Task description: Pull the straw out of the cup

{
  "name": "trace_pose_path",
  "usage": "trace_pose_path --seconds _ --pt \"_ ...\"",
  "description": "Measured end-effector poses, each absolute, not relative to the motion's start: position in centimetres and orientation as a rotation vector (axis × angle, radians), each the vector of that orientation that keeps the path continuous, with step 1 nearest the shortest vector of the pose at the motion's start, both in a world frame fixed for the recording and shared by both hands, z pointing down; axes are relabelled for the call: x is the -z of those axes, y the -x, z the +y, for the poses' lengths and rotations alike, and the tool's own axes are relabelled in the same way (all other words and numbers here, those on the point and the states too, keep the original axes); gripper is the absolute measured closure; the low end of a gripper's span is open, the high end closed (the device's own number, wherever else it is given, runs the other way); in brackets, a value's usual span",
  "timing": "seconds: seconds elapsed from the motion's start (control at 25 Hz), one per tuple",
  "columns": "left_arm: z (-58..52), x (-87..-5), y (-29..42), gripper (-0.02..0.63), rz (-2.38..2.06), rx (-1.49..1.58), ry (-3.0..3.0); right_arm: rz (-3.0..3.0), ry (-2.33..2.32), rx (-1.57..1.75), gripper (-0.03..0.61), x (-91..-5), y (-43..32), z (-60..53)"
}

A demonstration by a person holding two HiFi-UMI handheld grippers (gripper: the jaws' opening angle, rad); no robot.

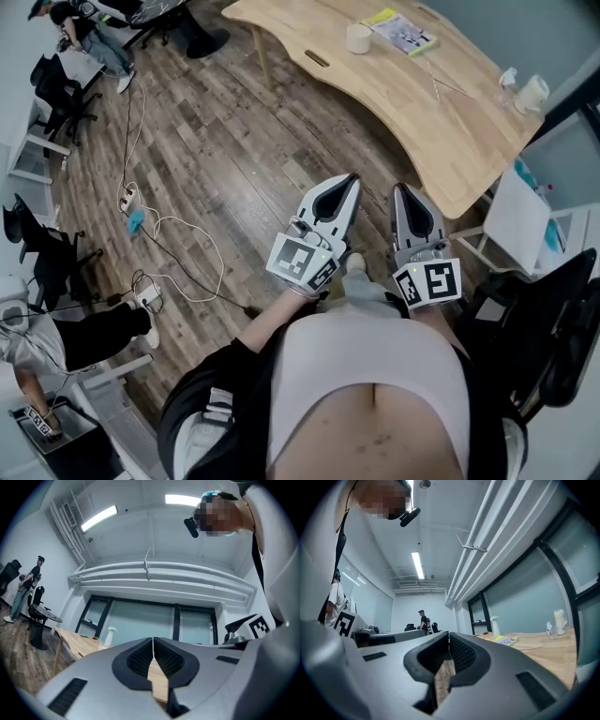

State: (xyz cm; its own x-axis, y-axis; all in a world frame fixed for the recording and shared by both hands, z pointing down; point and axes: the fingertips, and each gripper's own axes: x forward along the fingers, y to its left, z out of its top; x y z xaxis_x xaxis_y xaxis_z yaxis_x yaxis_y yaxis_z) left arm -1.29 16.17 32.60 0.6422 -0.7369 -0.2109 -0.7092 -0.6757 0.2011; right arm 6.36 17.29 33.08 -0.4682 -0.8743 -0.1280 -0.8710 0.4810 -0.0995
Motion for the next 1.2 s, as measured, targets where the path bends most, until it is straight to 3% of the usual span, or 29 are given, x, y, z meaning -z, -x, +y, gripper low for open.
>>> trace_pose_path --seconds 1.2 --pt "2.5 -32.1 -2.7 0.601 -1.297 0.427 -2.723 2.638 1.412 0.053 0.548 -33.2 -9.4 3.2"
